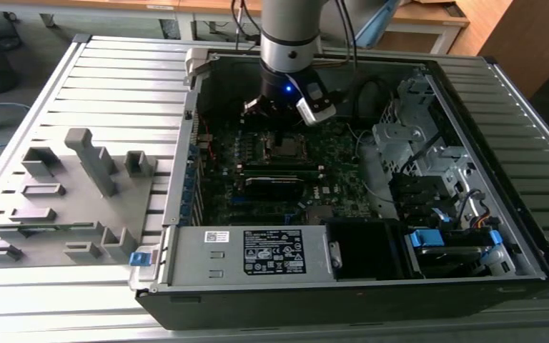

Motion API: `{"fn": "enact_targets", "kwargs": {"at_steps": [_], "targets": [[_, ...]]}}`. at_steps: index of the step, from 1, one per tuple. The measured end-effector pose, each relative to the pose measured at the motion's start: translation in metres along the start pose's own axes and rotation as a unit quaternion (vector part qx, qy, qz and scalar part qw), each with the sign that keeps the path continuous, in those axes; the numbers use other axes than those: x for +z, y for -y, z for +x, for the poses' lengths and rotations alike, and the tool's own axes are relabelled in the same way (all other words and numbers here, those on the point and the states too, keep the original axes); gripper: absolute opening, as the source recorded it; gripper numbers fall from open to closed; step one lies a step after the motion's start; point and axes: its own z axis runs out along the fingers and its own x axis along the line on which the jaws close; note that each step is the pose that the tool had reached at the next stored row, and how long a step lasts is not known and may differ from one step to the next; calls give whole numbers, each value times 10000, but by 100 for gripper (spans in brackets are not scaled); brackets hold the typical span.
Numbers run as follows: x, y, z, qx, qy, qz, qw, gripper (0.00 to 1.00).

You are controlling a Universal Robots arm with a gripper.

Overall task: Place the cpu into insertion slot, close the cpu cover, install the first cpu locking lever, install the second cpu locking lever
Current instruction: 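Close the cpu cover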

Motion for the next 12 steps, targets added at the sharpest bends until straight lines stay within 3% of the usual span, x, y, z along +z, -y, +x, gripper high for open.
{"fn": "enact_targets", "kwargs": {"at_steps": [8,12], "targets": [[5,-6,94,0,0,4,10000,11],[32,-5,101,-1,-1,5,10000,11]]}}
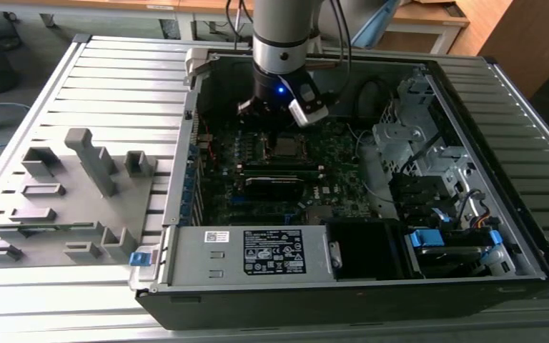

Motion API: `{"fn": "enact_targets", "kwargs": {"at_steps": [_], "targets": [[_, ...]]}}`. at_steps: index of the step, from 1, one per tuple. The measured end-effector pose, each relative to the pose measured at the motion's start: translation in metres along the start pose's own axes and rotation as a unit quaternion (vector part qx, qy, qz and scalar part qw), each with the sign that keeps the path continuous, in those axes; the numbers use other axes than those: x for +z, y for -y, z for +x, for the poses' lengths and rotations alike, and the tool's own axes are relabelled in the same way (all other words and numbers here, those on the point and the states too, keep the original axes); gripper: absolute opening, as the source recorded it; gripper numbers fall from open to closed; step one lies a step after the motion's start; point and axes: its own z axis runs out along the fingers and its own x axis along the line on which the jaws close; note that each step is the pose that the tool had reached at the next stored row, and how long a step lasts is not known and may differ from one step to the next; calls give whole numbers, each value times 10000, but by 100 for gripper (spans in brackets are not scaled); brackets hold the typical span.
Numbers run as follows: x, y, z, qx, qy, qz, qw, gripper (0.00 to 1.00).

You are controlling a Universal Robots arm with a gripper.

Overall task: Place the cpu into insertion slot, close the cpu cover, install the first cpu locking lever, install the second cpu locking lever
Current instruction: 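Close the cpu cover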

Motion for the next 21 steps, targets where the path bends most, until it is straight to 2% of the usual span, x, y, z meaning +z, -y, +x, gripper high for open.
{"fn": "enact_targets", "kwargs": {"at_steps": [21], "targets": [[75,1,13,3,-1,1,10000,11]]}}
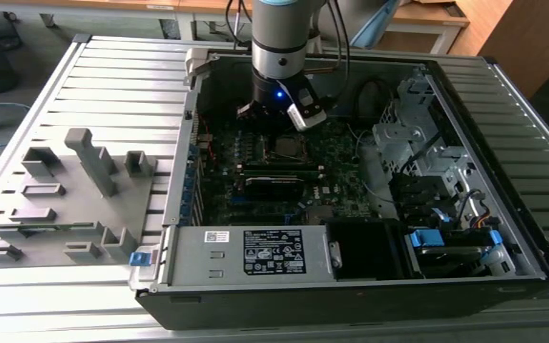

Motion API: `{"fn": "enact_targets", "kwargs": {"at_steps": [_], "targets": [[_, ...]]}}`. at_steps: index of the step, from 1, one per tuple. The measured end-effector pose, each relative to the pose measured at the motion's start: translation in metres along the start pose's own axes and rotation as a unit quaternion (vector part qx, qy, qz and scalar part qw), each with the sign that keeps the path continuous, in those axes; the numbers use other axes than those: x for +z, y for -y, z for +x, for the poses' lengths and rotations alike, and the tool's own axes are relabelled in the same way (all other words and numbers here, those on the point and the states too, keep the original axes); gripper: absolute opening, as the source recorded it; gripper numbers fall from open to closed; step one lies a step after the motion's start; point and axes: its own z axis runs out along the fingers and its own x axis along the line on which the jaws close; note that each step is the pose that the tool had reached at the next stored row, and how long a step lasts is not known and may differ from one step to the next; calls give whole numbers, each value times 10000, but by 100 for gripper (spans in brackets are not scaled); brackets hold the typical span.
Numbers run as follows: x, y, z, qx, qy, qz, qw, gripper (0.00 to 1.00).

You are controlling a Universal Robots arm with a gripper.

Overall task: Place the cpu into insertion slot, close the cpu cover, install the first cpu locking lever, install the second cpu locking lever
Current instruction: 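Close the cpu cover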

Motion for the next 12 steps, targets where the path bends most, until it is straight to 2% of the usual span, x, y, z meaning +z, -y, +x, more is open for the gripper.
{"fn": "enact_targets", "kwargs": {"at_steps": [12], "targets": [[40,1,3,0,-1,1,10000,11]]}}
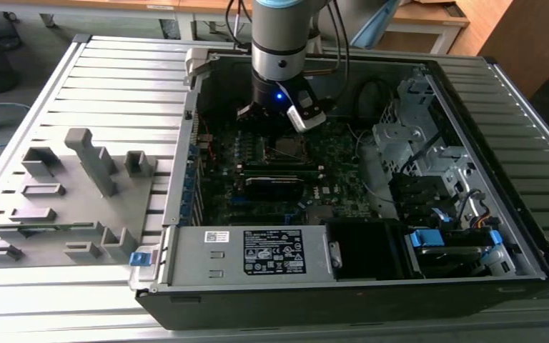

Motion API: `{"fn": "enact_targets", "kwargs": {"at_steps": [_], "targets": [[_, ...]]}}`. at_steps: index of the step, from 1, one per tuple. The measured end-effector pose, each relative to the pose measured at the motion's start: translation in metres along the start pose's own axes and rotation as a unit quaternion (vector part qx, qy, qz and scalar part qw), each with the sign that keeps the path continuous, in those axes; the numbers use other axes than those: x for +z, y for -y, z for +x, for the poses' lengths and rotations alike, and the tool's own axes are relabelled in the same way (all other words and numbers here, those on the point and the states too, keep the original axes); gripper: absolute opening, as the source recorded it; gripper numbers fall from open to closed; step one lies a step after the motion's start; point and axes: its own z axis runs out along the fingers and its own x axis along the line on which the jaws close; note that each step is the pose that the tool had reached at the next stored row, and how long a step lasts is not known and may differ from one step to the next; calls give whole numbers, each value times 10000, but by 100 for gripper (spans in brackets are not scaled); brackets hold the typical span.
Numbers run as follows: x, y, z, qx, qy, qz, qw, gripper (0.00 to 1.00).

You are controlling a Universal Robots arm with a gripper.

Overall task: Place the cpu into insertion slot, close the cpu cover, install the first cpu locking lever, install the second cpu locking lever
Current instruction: 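Close the cpu cover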

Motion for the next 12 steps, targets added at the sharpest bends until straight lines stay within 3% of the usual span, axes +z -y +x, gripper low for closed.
{"fn": "enact_targets", "kwargs": {"at_steps": [12], "targets": [[3,-1,-1,0,2,-2,10000,11]]}}
